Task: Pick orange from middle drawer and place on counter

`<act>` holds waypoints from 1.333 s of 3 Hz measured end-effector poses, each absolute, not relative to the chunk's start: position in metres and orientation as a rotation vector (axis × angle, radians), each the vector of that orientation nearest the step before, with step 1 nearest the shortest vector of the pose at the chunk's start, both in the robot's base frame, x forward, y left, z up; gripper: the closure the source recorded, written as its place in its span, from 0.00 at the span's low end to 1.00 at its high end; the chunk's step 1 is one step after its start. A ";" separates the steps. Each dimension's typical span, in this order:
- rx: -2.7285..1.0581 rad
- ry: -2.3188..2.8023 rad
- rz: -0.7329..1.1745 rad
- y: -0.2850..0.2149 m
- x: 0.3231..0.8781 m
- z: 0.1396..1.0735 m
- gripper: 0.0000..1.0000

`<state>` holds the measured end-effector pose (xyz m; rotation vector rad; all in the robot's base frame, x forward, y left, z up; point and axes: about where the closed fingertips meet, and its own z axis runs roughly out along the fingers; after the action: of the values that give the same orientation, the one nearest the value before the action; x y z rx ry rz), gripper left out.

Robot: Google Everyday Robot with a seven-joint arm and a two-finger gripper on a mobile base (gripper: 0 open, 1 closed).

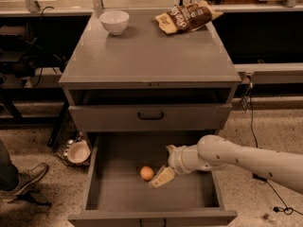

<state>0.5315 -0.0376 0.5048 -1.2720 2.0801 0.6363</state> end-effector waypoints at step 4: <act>-1.312 2.045 0.615 0.030 0.559 0.391 0.00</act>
Offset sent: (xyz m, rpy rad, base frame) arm 0.0277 0.0664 -0.1060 0.0172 -0.0421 0.0526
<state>0.5590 0.0298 0.3906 -1.3125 2.0455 0.6150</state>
